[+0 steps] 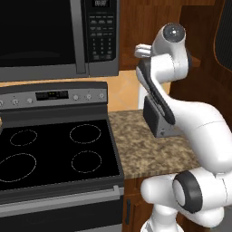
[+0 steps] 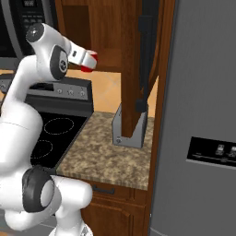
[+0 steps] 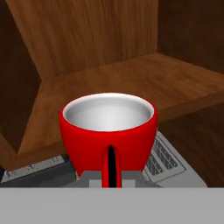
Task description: Gather all objects into one cabinet and sort the glasses and bowls to opposite sides.
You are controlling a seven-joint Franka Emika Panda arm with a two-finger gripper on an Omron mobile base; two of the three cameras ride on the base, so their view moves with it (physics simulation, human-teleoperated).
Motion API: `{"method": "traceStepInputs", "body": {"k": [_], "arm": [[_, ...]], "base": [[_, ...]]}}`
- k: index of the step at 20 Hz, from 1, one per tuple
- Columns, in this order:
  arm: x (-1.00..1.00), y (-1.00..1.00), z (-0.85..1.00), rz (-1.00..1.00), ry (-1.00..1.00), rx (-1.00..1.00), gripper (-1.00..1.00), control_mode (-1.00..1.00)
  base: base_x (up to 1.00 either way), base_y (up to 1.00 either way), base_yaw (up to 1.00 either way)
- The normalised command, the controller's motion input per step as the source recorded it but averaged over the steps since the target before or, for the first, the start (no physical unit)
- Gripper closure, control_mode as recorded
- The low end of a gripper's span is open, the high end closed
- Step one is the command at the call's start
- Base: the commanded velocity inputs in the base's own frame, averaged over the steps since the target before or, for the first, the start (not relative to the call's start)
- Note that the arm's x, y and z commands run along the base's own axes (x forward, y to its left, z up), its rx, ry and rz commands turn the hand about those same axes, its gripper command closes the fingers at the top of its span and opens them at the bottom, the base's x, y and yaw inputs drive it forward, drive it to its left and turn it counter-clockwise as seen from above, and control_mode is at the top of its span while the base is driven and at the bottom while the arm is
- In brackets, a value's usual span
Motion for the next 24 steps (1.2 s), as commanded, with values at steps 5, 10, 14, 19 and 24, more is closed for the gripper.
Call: {"method": "traceStepInputs", "body": {"k": [5, 10, 14, 19, 24], "arm": [[-1.0, 0.01, -0.02, 0.42, 0.0, -0.09, 1.0, -1.0], [-1.0, 0.07, -0.08, 0.27, 0.05, -0.11, 1.0, -1.0], [-1.0, 0.18, -0.1, 0.13, 0.07, -0.12, 1.0, -1.0], [-1.0, 0.0, -0.39, 0.03, 0.0, -0.04, 1.0, -1.0], [-0.73, 0.0, -0.35, 0.03, -0.01, -0.01, 1.0, -1.0]], "base": [[0.0, 0.0, 0.0], [0.0, 0.0, 0.0], [0.0, 0.0, 0.0], [0.0, 0.0, 0.0], [0.0, 0.0, 0.0]]}}
